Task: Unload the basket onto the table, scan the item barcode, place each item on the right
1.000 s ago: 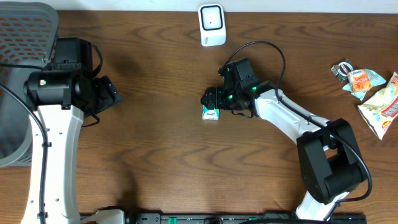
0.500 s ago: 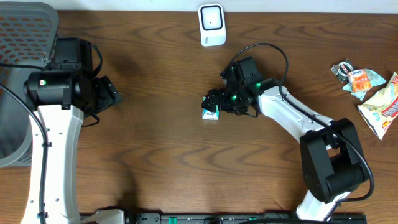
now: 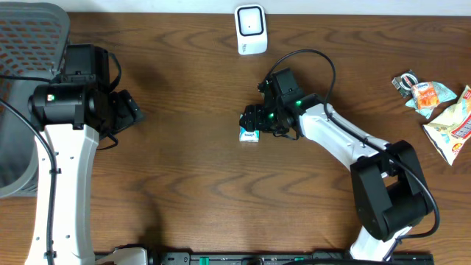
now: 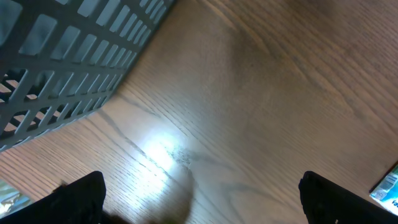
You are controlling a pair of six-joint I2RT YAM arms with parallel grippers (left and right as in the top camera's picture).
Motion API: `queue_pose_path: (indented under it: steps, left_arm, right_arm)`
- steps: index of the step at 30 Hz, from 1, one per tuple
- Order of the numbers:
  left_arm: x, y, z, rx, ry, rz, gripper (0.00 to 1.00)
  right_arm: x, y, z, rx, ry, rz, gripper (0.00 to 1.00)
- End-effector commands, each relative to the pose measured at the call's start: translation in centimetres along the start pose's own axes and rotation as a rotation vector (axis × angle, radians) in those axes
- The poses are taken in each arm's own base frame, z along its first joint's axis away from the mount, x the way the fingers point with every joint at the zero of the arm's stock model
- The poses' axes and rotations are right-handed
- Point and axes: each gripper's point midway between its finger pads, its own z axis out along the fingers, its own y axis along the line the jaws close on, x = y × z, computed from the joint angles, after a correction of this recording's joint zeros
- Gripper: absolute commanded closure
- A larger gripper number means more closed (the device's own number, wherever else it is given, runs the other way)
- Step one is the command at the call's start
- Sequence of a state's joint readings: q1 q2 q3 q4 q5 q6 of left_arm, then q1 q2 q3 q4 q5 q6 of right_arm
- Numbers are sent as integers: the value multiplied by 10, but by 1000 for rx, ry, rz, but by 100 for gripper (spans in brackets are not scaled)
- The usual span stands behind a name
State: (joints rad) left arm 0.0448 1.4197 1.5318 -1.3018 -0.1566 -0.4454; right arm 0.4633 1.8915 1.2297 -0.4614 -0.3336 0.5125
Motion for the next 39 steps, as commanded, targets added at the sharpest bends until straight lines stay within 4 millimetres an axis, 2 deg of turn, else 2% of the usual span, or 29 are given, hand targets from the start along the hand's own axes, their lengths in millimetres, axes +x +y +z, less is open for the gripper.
queue_pose_path:
  steps: [1,8,14,17,21,24,25,33,39]
  left_arm:
    - [-2,2,0,-12,-2,-13,2]
    - [-2,2,0,-12,-2,-13,2]
    - [-2,2,0,-12,-2,-13,2]
    - [-2,2,0,-12,-2,-12,2]
    - [-2,2,0,-12,-2,-13,2]
    - [-2,2,0,-12,-2,-13,2]
    - [-2,2,0,-12,-2,-13,2]
    - [-2,2,0,-12,-2,-13,2]
    - [-2,2,0,-12,-2,-12,2]
  right_arm:
    - [-5,-4,4,33,-14,31,32]
    - [1,-13,29,46,18,54,38]
    - [9,-24,49,59,53,74,51]
    - [8,-26,49,61,52,77,66]
    - [8,-26,49,61,51,77,78]
    - [6,-25,48,58,46,76,97]
    - [6,-25,48,57,43,75,99]
    - [4,-23,46,32,48,70,99]
    - [2,4,40,-178,86,-27,99]
